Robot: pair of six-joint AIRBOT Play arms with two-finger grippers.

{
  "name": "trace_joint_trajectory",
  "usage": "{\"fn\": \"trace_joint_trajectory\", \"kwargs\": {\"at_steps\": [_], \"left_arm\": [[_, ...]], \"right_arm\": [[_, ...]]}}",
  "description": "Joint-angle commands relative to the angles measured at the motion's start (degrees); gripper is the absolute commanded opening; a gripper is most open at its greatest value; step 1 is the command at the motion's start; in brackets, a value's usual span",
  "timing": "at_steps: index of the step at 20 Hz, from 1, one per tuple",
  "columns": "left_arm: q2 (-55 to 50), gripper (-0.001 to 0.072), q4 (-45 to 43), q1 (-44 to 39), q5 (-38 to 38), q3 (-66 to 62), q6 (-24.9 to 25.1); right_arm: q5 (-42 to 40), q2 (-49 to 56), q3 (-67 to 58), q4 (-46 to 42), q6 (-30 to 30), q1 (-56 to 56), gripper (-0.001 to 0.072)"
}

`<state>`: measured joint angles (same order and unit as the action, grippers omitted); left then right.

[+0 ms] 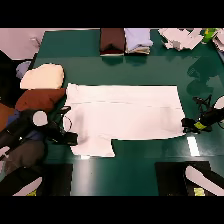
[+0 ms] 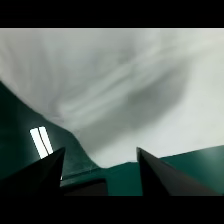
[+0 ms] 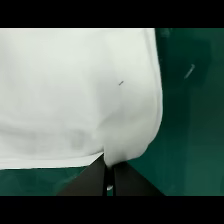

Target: Fold the shirts.

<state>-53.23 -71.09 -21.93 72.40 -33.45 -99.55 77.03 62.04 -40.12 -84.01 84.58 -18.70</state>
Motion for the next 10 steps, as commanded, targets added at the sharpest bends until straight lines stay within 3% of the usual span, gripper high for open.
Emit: {"fn": "trace_joint_trajectory", "kwargs": {"at_steps": [1, 6, 7, 9, 10], "left_arm": [[0.02, 0.0558, 0.66, -4.42, -3.45, 1.49, -3.98], [-0.07, 0.0555, 0.9, -4.39, -5.44, 4.96, -3.93], [-0.07, 0.0434, 0.87, -4.39, -6.73, 4.94, -3.93], [-0.04, 0.0095, 0.9, -4.39, -9.38, 4.85, -3.85], [-0.02, 0.0031, 0.76, -4.37, -9.84, 4.46, -3.15]], "right_arm": [[0.11, -0.02, -0.15, 0.0, -0.04, 0.07, 0.0016], [0.0, -0.02, -0.15, 0.02, -0.07, 0.07, 0.0016], [0.0, -0.02, -0.15, 0.02, -0.07, 0.07, 0.0016], [0.13, -0.09, -0.15, 0.0, -0.07, 0.07, 0.0016], [0.31, -0.52, -0.15, -0.02, -0.11, 0.07, 0.0016]]}}
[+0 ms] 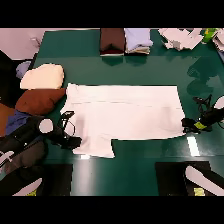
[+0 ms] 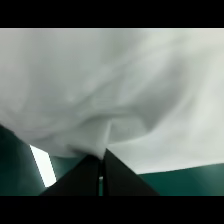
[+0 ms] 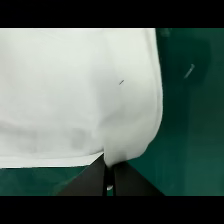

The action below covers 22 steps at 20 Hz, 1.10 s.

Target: Fold the shirts.

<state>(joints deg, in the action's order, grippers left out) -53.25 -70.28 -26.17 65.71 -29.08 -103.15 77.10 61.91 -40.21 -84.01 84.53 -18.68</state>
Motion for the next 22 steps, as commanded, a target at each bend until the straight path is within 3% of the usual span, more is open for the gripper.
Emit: {"fn": "trace_joint_trajectory", "kwargs": {"at_steps": [1, 6, 9, 16, 18, 22], "left_arm": [[0.26, 0.003, -0.52, -0.13, -2.78, -0.85, 0.63], [0.33, 0.0029, -12.22, -0.13, 6.49, -14.1, 1.46], [0.31, 0.0029, -20.2, 0.79, 6.69, -24.11, 1.7], [-5.2, 0.0029, -20.83, 11.91, -10.47, -29.07, 5.88], [-9.14, 0.0029, -20.57, 13.07, -16.65, -29.2, 8.9], [-19.69, 0.003, -20.46, 13.07, -24.59, -32.76, 9.18]], "right_arm": [[0.46, -1.44, -0.07, -0.02, -0.22, 0.04, 0.0016], [6.27, -11.23, -0.63, -0.11, -1.07, 0.02, 0.0015], [7.67, -14.29, -5.95, -0.04, -0.85, 0.02, 0.0014], [5.33, 0.39, -24.02, 0.52, 0.11, 0.15, 0.0014], [3.85, 6.73, -28.81, 0.5, 0.48, 1.46, 0.0014], [1.68, 19.08, -38.49, 0.48, 3.02, 6.27, 0.0013]]}}
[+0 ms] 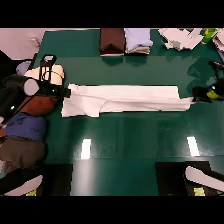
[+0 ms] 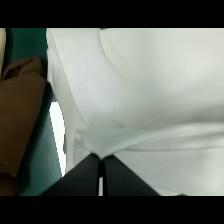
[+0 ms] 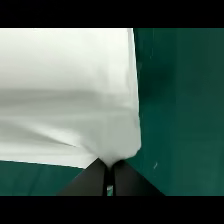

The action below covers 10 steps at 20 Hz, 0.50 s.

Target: Fold the shirts.

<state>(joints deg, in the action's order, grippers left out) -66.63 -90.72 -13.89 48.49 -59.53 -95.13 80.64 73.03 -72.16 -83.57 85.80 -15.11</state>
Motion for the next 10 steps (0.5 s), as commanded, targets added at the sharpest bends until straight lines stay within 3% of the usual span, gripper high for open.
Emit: {"fn": "trace_joint_trajectory", "kwargs": {"at_steps": [1, 6, 10], "left_arm": [[-8.79, 0.0029, -0.02, 0.79, -8.48, -3.76, 1.14], [-17.49, 0.003, 0.0, 0.79, -10.49, -10.21, 1.11], [-18.1, 0.0038, 0.0, 0.79, -10.14, -10.49, 1.11]], "right_arm": [[-2.54, 10.64, -8.7, -0.02, 2.69, 3.69, 0.0014], [-1.88, 22.23, -18.97, 0.11, 4.87, 4.83, 0.0014], [-2.25, 26.23, -22.14, 1.84, 4.76, 4.81, 0.0019]]}}
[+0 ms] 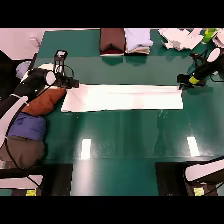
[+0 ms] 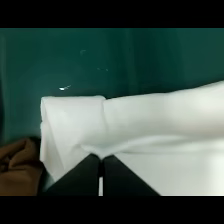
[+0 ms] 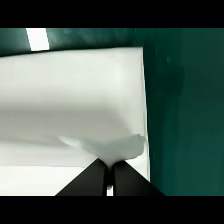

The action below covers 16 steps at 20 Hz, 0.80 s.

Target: Fold the shirts.

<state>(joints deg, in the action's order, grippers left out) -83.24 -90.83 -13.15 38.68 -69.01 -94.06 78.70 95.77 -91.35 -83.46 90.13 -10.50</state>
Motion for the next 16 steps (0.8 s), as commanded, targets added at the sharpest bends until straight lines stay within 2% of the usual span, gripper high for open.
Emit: {"fn": "trace_joint_trajectory", "kwargs": {"at_steps": [1, 2, 3, 4, 5, 7, 8, 9, 10, 11, 16], "left_arm": [[-1.49, 0.0253, 0.11, 0.04, 0.76, -1.38, -0.02], [-1.49, 0.0427, 0.13, 0.04, 2.34, -2.08, -0.2], [-1.46, 0.0429, 0.13, 0.04, 4.46, -3.3, -0.17], [-1.46, 0.0428, 0.13, 0.04, 6.73, -4.83, -0.17], [-1.42, 0.0428, 0.13, 0.02, 9.38, -6.67, -0.15], [-1.42, 0.0426, 0.5, 0.02, 14.56, -9.81, 0.07], [-1.42, 0.0426, 0.85, 0.02, 16.68, -10.75, 0.07], [-1.42, 0.0425, 0.94, 0.02, 17.84, -10.95, 0.04], [-1.44, 0.0285, 1.46, 0.02, 18.67, -10.88, 0.04], [-1.44, 0.0036, 2.27, 0.02, 19.39, -10.88, 0.07], [-1.44, 0.003, 7.48, -1.79, 17.99, -10.88, 0.09]], "right_arm": [[-0.68, 3.82, -3.58, 3.39, 0.2, -0.09, 0.0026], [-1.03, 3.89, -4.17, 4.79, 0.17, -0.57, 0.0126], [-1.22, 3.89, -5.18, 6.47, -0.33, -1.01, 0.0243], [-0.76, 3.87, -6.43, 7.52, -1.09, -1.49, 0.0306], [0.66, 3.85, -7.98, 7.28, -1.9, -1.77, 0.0355], [4.52, 3.58, -9.84, 5.81, -3.3, -3.41, 0.0391], [5.55, 3.23, -9.46, 5.22, -3.3, -4.31, 0.051], [6.12, 2.84, -8.26, 5.42, -3.28, -5.77, 0.0578], [6.23, 2.73, -6.71, 5.42, -3.28, -7.17, 0.0578], [6.34, 2.73, -4.63, 5.46, -3.28, -8.52, 0.0578], [0.48, 2.75, 7.28, 8.11, -4.66, -9.75, 0.0576]]}}
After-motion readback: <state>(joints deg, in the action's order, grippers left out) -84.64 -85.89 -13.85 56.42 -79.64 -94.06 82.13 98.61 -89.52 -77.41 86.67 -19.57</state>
